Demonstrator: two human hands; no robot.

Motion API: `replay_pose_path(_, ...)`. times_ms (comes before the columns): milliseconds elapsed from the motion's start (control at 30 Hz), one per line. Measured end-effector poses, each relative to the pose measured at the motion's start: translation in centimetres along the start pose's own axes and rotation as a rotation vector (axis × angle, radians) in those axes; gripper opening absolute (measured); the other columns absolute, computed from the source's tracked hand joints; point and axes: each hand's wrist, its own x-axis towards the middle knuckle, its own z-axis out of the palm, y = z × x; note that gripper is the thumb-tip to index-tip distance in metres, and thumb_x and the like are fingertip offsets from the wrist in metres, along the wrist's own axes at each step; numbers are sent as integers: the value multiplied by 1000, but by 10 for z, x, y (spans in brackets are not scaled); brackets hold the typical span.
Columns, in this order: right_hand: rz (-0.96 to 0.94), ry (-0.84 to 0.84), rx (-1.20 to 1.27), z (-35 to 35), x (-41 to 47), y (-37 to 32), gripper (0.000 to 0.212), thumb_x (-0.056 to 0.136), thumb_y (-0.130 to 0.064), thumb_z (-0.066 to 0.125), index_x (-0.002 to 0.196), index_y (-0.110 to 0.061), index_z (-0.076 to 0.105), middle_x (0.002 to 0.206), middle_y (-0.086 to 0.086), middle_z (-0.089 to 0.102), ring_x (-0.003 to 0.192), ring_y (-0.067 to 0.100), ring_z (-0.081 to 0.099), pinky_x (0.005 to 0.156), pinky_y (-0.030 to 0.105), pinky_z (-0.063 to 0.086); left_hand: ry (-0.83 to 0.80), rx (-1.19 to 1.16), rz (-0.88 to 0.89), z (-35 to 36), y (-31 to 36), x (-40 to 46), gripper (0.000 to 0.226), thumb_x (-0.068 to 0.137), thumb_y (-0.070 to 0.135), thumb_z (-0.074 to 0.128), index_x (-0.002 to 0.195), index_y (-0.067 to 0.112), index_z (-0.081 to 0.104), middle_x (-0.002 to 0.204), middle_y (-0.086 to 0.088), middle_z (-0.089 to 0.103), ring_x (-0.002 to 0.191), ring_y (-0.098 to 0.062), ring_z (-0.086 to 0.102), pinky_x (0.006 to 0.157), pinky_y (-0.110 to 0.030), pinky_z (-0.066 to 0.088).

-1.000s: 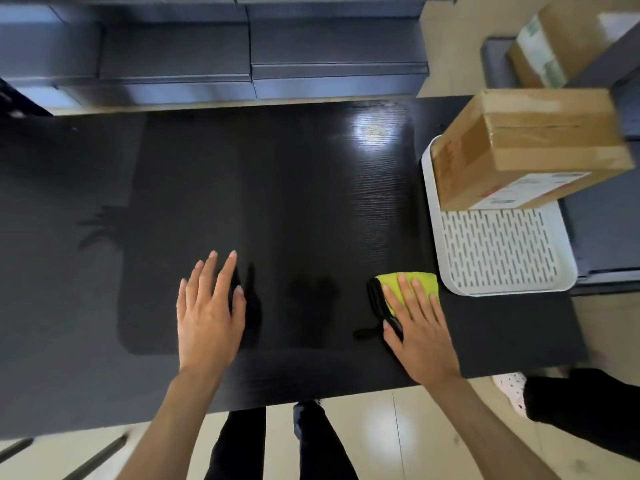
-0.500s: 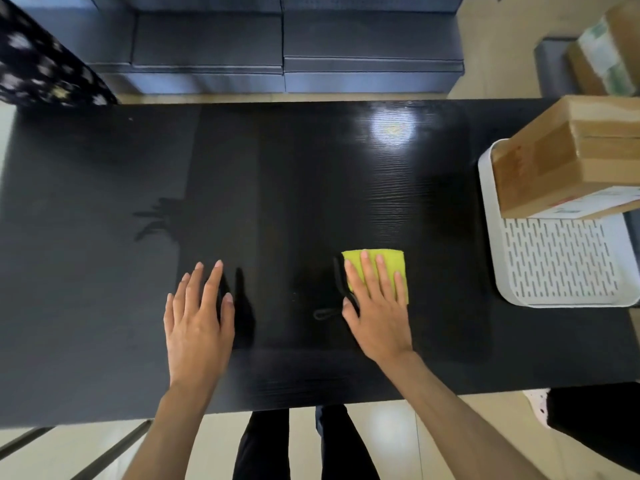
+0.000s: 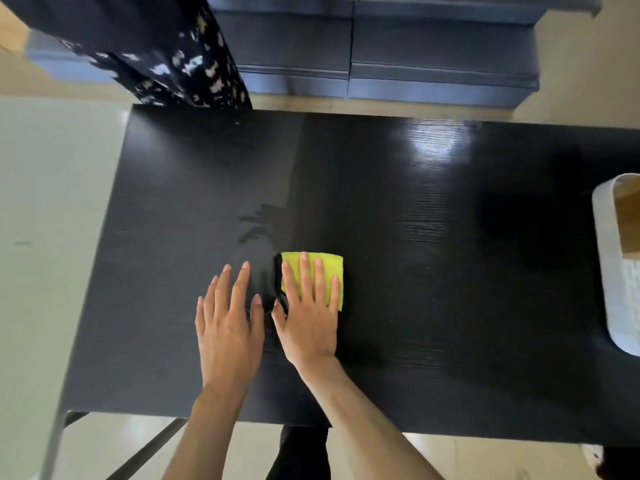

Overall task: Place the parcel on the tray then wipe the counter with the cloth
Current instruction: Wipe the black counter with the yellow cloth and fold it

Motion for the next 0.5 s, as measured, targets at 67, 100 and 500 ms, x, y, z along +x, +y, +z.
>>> replay_pose_path(67, 10, 11, 5, 0, 12, -9, 73, 105, -54, 37, 167, -31, 7, 176, 4, -4, 162, 26, -5, 129, 57, 5, -9, 14, 1, -4, -8, 6, 54, 104, 30, 48, 156, 30, 32, 162, -4, 36, 150, -28, 30, 123, -54, 24)
replay_pose_path(100, 4, 17, 10, 0, 16, -9, 72, 105, -54, 37, 167, -31, 9, 176, 2, -2, 162, 25, -4, 130, 56, 5, -14, 18, 0, -5, -11, 8, 54, 104, 30, 48, 156, 30, 32, 162, -4, 36, 150, -28, 30, 122, -54, 25)
replay_pose_path(500, 139, 89, -124, -48, 7, 163, 72, 103, -50, 29, 167, -33, 0, 176, -2, -4, 163, 22, -3, 130, 52, 15, -102, 71, 189, 14, 40, 18, 60, 102, 30, 54, 157, 27, 32, 161, -6, 38, 149, -30, 33, 121, -54, 30)
